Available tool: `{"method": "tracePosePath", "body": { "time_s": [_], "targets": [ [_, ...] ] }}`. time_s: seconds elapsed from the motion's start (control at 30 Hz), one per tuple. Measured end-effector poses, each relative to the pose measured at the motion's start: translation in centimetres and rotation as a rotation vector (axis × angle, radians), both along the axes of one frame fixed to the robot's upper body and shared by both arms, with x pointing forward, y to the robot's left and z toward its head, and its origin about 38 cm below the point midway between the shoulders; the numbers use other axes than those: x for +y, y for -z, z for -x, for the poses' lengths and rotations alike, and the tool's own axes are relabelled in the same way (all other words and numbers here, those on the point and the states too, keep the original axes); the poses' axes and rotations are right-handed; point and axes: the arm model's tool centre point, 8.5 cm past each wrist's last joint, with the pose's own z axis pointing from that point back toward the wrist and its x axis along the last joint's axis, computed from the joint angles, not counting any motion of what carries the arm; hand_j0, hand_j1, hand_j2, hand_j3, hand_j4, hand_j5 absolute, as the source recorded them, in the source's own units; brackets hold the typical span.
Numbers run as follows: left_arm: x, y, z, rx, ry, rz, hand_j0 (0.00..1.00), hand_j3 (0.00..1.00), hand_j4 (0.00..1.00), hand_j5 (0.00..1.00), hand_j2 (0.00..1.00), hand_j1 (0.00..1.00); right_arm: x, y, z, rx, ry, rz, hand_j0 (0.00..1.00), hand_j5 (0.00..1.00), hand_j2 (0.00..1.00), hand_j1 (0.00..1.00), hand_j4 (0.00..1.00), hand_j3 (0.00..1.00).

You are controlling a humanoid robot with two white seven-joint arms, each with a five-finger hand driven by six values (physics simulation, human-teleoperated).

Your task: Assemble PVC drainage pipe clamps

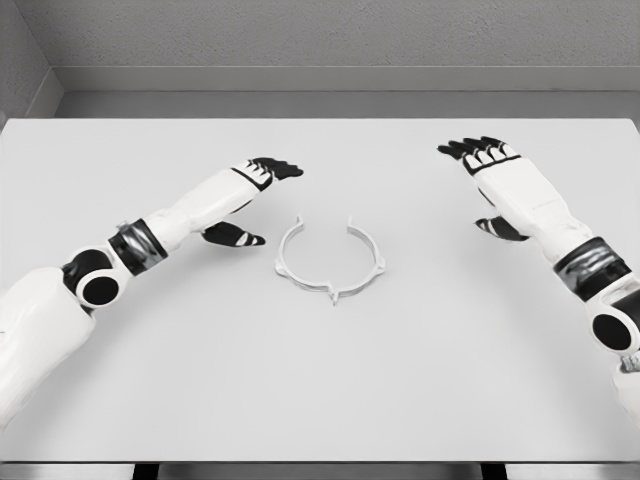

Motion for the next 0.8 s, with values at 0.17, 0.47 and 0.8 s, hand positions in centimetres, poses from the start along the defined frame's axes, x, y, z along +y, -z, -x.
{"method": "tracePosePath", "body": {
  "time_s": [0.17,0.47,0.8],
  "targets": [
    [-1.1,0.3,0.1,0.007,0.015,0.01,1.0,1.0,1.0,1.0,1.0,1.0,-4.1,-3.9,2.2,-0.069,-0.168,-0.015,1.0,1.0,1.0,1.0,1.0,1.0],
    [-1.4,1.0,0.1,0.023,0.011,0.016,1.0,1.0,1.0,1.0,1.0,1.0,-6.2,-2.1,3.0,0.024,-0.217,0.023,1.0,1.0,1.0,1.0,1.0,1.0],
    [-1.3,1.7,0.0,0.042,0.0,0.013,1.0,1.0,1.0,1.0,1.0,1.0,-6.1,-1.8,3.1,0.032,-0.222,0.01,1.0,1.0,1.0,1.0,1.0,1.0]
  ]
}}
